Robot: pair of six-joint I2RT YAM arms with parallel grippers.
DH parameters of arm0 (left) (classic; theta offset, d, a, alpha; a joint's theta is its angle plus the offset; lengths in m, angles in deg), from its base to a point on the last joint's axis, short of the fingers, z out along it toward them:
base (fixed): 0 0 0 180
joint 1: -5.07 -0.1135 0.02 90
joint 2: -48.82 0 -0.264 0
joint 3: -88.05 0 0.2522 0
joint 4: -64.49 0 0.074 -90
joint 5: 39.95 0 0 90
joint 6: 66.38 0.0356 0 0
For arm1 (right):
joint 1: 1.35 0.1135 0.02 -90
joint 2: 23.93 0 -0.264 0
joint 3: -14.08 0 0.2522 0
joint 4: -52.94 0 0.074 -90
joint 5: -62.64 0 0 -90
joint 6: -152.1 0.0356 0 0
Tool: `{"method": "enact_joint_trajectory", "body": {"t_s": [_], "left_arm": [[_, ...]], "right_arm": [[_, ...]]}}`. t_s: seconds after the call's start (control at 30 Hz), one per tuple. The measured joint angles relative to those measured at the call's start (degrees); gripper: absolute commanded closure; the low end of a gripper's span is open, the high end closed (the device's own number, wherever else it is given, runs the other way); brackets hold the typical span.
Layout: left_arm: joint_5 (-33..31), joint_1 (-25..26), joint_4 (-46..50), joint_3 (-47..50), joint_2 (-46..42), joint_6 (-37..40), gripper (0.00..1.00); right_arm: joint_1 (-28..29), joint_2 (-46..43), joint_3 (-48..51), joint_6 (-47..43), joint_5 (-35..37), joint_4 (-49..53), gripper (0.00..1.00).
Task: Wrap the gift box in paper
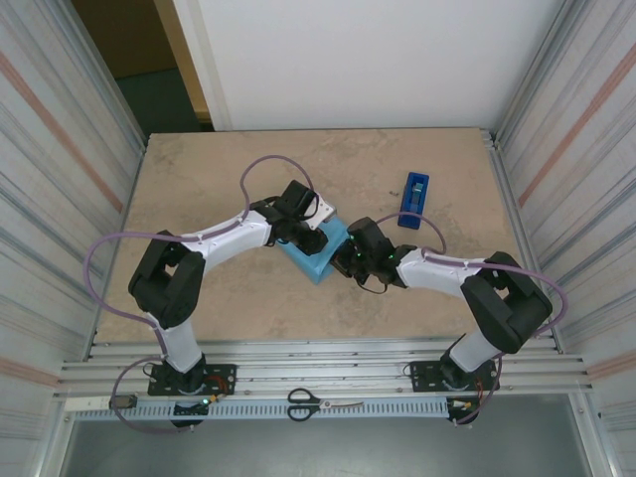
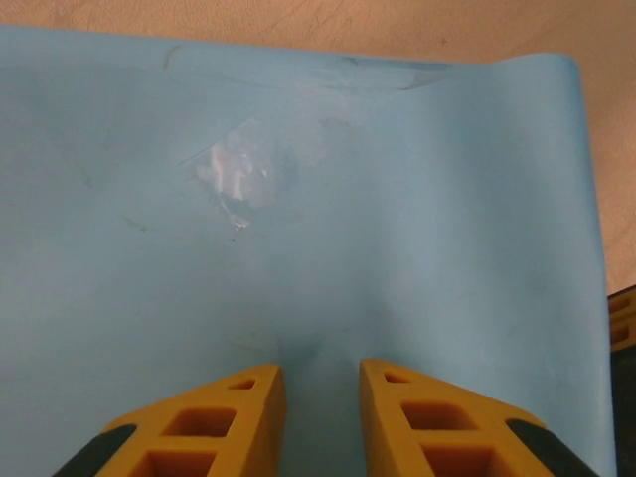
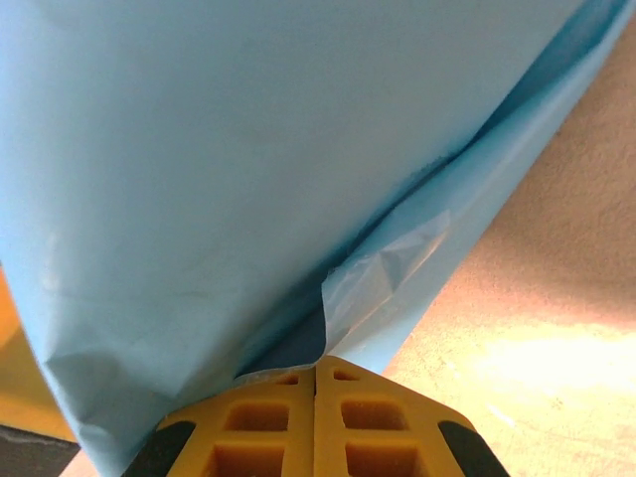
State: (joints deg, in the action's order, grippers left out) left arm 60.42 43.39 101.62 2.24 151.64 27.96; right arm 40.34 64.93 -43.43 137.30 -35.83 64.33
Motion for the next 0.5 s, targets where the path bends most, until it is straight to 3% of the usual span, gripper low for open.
{"method": "enact_joint_trajectory", "body": {"t_s": [0.23,0.5], "left_arm": [[-0.04,0.0,0.33,-0.24,0.15,0.0,0.74],[-0.13,0.02,0.31,-0.24,0.22,0.0,0.75]], "right_arm": [[3.23,-0.11,-1.29,8.26,6.99,2.16,1.0],[3.82,-1.46,-1.77,12.98,9.11,3.48,1.0]]}}
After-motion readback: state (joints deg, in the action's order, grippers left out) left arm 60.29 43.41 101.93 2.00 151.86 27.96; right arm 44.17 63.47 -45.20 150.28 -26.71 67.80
